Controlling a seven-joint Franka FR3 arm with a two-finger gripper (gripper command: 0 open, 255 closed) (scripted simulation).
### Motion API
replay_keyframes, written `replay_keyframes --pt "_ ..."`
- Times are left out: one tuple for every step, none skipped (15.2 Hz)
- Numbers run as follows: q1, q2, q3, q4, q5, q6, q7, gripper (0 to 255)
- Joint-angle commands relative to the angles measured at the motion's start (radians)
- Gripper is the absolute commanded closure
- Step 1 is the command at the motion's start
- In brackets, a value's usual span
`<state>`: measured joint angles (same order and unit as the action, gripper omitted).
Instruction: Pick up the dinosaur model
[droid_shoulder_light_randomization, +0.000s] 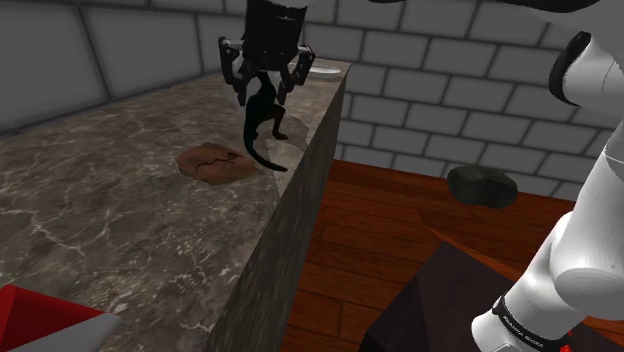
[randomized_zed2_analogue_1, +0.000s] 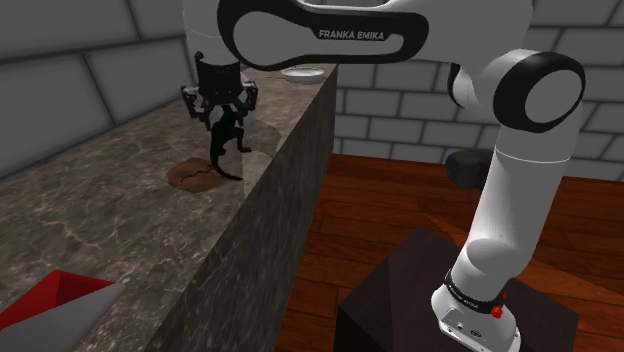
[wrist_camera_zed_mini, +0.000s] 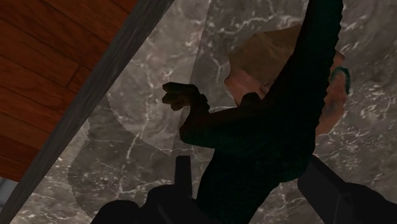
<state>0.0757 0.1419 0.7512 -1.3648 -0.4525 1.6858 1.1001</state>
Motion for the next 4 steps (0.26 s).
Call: replay_keyframes --pt "0.014 0.019 0.004 0.047 -0.015 -0.035 -0.001 255" --pt "0.021 0.028 0.005 0.071 -0.022 -0.053 -0.003 255" --pt "0.022 0.030 0.005 0.075 -0.023 -0.055 -0.003 255" --pt "0.022 0.029 0.005 0.075 -0.023 -0.055 -0.003 255"
